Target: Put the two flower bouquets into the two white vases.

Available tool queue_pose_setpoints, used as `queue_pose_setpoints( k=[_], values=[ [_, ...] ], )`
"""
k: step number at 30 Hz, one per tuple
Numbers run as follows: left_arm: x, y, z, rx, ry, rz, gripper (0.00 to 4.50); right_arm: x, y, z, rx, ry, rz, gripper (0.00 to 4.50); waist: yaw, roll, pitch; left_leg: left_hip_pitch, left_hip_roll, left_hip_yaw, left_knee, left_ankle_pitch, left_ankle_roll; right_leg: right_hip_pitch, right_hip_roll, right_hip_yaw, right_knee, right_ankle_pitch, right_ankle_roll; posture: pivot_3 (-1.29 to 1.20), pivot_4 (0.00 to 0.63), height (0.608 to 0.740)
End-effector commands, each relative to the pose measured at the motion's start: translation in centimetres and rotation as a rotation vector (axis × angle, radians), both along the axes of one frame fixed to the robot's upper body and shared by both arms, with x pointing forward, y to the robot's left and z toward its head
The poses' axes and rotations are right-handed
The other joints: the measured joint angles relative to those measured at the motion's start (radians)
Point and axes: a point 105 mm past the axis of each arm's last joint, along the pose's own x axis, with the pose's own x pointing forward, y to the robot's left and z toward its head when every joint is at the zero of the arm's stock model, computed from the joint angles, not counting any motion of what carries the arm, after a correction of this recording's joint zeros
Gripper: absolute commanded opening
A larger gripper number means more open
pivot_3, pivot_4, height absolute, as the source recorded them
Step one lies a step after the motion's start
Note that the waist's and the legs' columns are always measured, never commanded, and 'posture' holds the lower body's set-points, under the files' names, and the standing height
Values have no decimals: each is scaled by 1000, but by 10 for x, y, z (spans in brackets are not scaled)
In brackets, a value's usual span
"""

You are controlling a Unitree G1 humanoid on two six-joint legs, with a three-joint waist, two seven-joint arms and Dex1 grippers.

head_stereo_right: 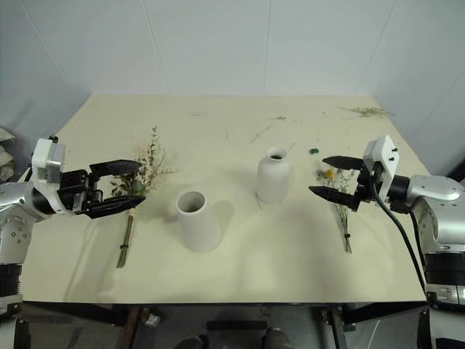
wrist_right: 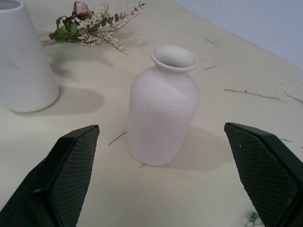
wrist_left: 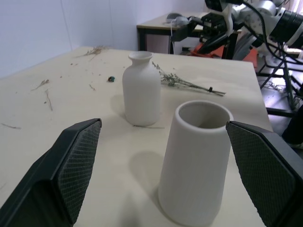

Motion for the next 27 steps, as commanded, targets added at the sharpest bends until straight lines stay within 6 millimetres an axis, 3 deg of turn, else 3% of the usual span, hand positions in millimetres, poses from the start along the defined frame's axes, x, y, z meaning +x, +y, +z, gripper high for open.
queue_pose_setpoints(
  k=[1,7,14,20,27],
  values=[
    [-7,-6,22,-9,-75,-49,4500,-3,-7,19,-14,-52,-10,4475,-1,0,0,0,0,0,0,0,0,0,0,0,0,0,0,0,150,740],
    [-4,-10,17,-30,-73,-50,4500,-6,-16,7,-82,133,-109,4475,-2,0,0,0,0,0,0,0,0,0,0,0,0,0,0,0,150,740],
    [-5,-10,17,-28,-80,-44,4500,-2,-56,-14,-327,507,-438,4475,-14,1,0,-1,0,0,2,0,0,-2,0,1,1,-1,-1,0,150,740],
    [-11,-14,15,-41,-89,-42,4500,-3,-79,-30,-427,702,-621,4475,-16,1,0,-2,0,1,3,-1,-1,-2,0,1,1,-1,-1,0,150,740],
    [-25,-18,13,-51,-90,-25,4500,22,-68,-60,-348,902,-735,4475,-19,1,0,-6,0,1,5,-1,-1,-6,0,1,1,-1,0,0,150,740]
  ],
)
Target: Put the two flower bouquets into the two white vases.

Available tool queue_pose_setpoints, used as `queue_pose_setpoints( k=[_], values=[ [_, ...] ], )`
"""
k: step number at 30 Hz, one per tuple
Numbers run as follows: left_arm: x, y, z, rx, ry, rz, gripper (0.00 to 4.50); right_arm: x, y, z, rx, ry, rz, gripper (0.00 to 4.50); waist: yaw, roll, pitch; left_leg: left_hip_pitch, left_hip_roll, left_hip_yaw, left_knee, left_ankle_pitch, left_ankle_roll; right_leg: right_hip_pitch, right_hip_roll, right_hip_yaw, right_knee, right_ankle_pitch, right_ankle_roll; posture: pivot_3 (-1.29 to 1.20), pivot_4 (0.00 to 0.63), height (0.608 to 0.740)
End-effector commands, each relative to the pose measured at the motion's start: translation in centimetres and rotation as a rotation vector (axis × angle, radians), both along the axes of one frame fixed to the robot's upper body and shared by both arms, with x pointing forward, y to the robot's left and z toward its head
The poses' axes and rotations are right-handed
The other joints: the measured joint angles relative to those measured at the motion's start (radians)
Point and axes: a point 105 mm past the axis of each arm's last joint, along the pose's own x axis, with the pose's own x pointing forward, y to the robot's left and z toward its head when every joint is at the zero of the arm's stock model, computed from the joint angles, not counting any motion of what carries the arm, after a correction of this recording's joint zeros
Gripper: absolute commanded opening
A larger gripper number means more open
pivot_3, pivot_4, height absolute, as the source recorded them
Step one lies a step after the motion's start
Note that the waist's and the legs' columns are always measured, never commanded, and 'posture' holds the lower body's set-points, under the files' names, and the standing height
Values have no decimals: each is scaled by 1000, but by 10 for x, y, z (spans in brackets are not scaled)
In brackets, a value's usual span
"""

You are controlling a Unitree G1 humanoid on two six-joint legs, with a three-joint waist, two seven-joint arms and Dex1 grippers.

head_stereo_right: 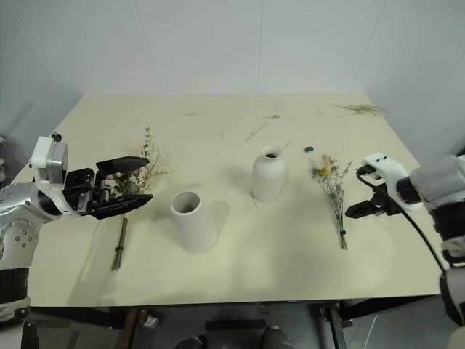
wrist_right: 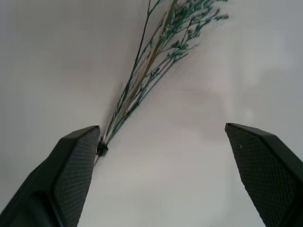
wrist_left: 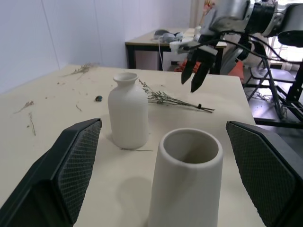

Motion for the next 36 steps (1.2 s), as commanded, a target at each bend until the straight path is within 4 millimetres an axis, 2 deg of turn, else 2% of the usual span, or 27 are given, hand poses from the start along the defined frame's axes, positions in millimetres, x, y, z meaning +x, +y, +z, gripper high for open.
queue_pose_setpoints(
  k=[1,7,11,15,24,26,30,32,33,36],
  values=[
    [-14,2,11,-19,-49,18,4500,5,-7,-5,8,27,-92,4475,4,0,0,-1,0,0,0,0,0,0,0,0,0,0,0,0,150,740],
    [-25,8,8,-29,-35,71,4500,15,-2,-15,47,66,-185,4475,7,0,0,-6,-1,0,2,0,0,-4,-1,0,0,0,1,0,150,740],
    [-27,11,7,-37,-39,100,4500,16,1,-27,12,98,-160,4475,7,-1,0,-5,-1,-1,2,0,0,-3,0,-1,0,0,1,0,150,740],
    [-27,10,9,-43,-49,107,4500,16,5,-42,-29,117,-113,3592,5,-2,-2,-3,-1,-1,4,0,0,0,0,-1,0,1,1,0,150,740],
    [-22,8,15,-44,-68,91,4500,23,13,-41,-15,80,-81,559,-4,-6,-3,1,0,-1,3,0,0,3,1,0,1,1,1,0,150,740],
    [-20,8,16,-50,-72,86,4500,26,19,-33,37,15,-21,47,-4,-7,-4,2,0,-1,3,0,0,4,0,0,1,1,1,0,150,740],
    [-11,11,16,-68,-80,102,4500,36,45,-1,212,-224,111,47,-13,-7,-4,3,0,0,3,0,0,5,0,0,1,1,1,0,150,740],
    [-4,13,18,-87,-105,129,4500,40,46,14,250,-352,117,47,-18,-6,-3,3,0,-1,3,0,0,4,1,0,3,1,1,0,150,740],
    [0,13,19,-94,-111,138,4500,43,48,27,278,-446,121,47,-17,-5,-3,3,0,-1,3,0,0,4,1,0,3,1,1,0,150,740],
    [8,14,21,-101,-124,155,4500,48,51,82,405,-788,98,47,-18,-4,-2,3,0,-1,3,0,0,3,0,0,3,1,1,0,150,740]
  ],
)
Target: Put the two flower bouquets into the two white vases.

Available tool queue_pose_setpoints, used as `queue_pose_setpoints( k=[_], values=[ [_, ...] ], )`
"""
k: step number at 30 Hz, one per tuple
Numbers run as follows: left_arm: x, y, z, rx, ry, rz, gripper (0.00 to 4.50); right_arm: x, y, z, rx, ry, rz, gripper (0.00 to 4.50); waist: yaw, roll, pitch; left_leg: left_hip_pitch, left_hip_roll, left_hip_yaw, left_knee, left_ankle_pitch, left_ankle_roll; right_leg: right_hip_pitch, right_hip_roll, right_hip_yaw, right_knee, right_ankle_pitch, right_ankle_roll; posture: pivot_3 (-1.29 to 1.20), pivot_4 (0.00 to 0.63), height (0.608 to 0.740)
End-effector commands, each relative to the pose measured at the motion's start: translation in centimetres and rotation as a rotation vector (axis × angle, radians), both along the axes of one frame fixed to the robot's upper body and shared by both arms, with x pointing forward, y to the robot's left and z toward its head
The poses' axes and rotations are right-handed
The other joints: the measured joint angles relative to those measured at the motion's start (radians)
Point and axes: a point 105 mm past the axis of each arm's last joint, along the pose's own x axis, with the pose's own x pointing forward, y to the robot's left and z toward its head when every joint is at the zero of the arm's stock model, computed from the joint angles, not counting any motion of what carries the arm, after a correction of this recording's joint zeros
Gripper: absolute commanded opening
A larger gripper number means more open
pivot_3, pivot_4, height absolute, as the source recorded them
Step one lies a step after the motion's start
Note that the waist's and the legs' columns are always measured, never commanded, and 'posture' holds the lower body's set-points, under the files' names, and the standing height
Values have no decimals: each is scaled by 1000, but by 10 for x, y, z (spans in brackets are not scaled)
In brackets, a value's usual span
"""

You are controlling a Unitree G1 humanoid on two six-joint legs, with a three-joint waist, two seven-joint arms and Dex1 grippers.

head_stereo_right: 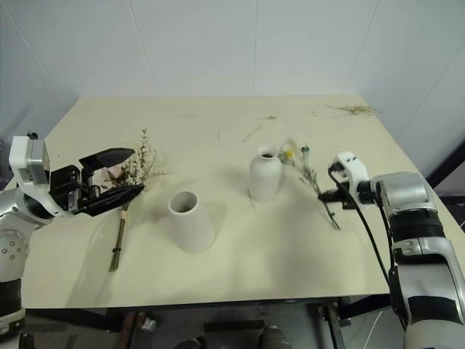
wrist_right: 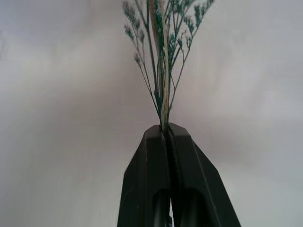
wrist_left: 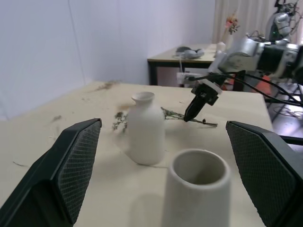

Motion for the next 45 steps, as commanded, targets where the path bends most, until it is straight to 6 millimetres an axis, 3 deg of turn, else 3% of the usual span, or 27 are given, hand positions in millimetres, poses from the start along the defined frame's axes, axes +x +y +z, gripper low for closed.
queue_pose_setpoints(
  k=[1,6,9,13,16,21,26,32,37,40,45],
  values=[
    [6,1,7,5,-48,29,4500,2,0,80,156,-427,-41,47,0,0,0,0,0,0,0,0,0,0,0,0,0,0,0,0,150,740],
    [19,-1,7,-5,-50,31,4500,-14,3,140,282,-816,-103,47,6,0,0,-1,0,0,-2,0,0,0,0,0,-1,0,0,0,150,740],
    [29,-7,6,-15,-49,27,4500,-27,30,168,463,-960,-33,47,4,0,0,-1,0,0,-1,0,0,-1,0,0,-1,0,0,0,150,740],
    [36,-15,5,-25,-39,3,4500,-43,81,178,584,-1000,153,47,-3,1,0,-1,0,-1,-2,0,0,-2,0,0,1,0,0,0,150,740],
    [38,-18,5,-26,-33,-7,4500,-47,104,172,579,-971,235,47,0,1,1,-1,0,-1,-2,0,0,-3,0,0,2,0,0,0,150,740],
    [41,-20,4,-26,-29,-12,4500,-43,119,156,550,-936,275,47,4,1,1,-2,0,-1,-2,0,0,-3,0,0,1,0,0,0,150,740],
    [40,-22,7,-32,-44,-13,4500,-30,112,127,460,-950,244,47,8,1,1,-2,0,-1,-2,0,0,-3,0,0,1,0,0,0,150,740],
    [38,-22,10,-35,-57,-8,4500,-18,110,106,412,-950,235,47,2,1,1,-2,0,-1,-2,0,0,-3,0,0,1,0,0,0,150,740],
    [38,-22,13,-40,-68,-5,4500,-20,116,90,410,-935,254,47,0,1,1,-1,0,-1,-2,0,0,-3,0,0,1,0,0,0,150,740],
    [38,-21,14,-43,-73,0,4500,-23,120,84,424,-922,276,720,0,1,1,-2,0,-1,-2,0,0,-3,0,0,1,0,0,0,150,740],
    [37,-18,16,-41,-80,16,4500,-27,123,82,427,-933,299,2395,0,1,1,-1,0,-1,-2,0,0,-3,0,0,2,0,0,0,150,740]
  ],
)
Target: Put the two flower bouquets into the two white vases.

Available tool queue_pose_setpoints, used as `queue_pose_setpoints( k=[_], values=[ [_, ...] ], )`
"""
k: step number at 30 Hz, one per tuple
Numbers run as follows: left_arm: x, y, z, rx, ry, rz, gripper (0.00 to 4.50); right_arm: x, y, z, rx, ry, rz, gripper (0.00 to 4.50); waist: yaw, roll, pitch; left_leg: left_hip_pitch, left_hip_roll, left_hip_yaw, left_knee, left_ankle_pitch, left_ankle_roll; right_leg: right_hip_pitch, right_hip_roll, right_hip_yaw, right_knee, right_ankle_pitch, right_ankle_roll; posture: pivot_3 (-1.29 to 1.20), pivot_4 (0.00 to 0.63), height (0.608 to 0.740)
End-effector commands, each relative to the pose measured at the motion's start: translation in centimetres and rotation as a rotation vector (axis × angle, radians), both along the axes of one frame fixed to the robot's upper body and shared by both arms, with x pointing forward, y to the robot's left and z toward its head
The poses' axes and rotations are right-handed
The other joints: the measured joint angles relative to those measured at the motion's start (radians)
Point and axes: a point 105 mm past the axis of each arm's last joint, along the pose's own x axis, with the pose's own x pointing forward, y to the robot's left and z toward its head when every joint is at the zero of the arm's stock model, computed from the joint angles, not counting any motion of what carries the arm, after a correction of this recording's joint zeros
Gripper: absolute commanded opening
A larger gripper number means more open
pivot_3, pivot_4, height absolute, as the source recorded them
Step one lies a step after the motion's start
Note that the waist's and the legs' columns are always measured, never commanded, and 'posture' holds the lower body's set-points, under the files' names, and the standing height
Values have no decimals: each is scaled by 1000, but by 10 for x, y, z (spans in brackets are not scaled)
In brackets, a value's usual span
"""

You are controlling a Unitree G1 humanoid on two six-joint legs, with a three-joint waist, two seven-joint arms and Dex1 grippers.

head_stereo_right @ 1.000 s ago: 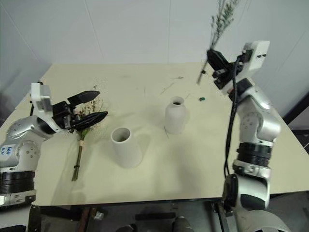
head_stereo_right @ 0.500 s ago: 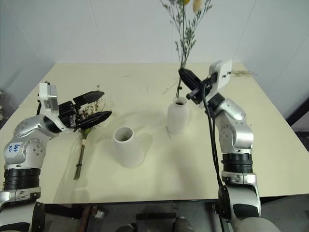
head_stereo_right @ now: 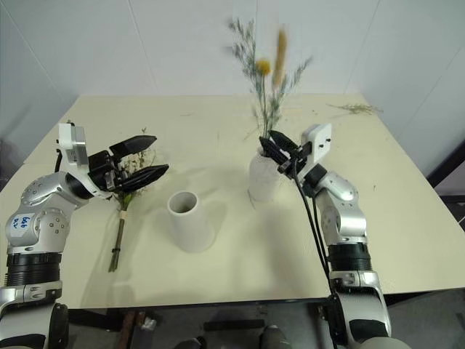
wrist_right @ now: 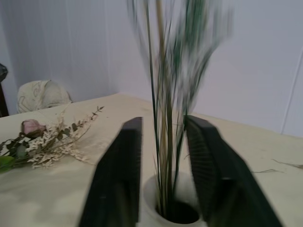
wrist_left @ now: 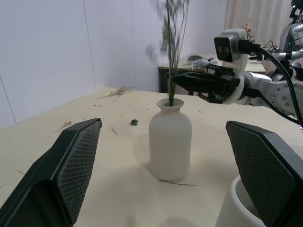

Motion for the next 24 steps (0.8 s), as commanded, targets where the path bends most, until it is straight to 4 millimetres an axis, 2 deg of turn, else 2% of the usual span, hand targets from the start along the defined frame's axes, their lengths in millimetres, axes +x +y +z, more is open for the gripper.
queue_pose_setpoints(
  k=[1,3,6,11,13,15,18,21,24],
  values=[
    [-8,2,20,11,-92,12,4500,-11,0,17,14,-92,17,2736,1,0,0,0,0,0,0,0,0,0,0,0,0,0,0,0,150,740],
    [-9,4,21,11,-98,16,4500,-11,-4,18,9,-97,14,3447,1,0,0,0,0,0,0,0,0,0,0,0,0,0,0,0,150,740],
    [-6,10,19,59,-79,61,4500,-15,-22,19,-47,-92,-16,4483,4,0,0,0,0,0,0,0,0,0,0,0,0,0,0,0,150,740],
    [7,30,3,192,73,229,4500,-37,-56,14,-197,-21,6,4483,21,0,0,-1,0,0,-1,0,1,0,0,0,-2,-1,0,0,150,740],
    [20,49,-7,222,228,405,4500,-46,-75,17,-250,-3,-4,4483,23,0,0,-1,0,0,-1,-1,1,0,0,0,-3,-1,0,0,150,740],
    [19,61,-15,303,328,500,4500,-57,-87,24,-303,5,6,4483,24,1,1,-1,0,0,0,-1,1,0,0,0,-2,-1,0,0,150,740],
    [12,73,-23,385,445,565,4500,-73,-91,29,-400,7,60,4483,21,1,2,-1,0,0,0,-1,1,0,0,0,-2,-1,0,0,150,740],
    [4,89,-35,459,578,646,4500,-86,-86,29,-459,32,132,4483,20,1,2,0,0,0,-1,-1,1,1,0,0,-2,-2,0,0,150,740],
    [-3,96,-51,569,726,731,4500,-106,-84,23,-552,94,250,4483,24,2,2,0,0,0,-1,-1,1,0,0,0,-2,-2,0,0,150,740]
  ],
)
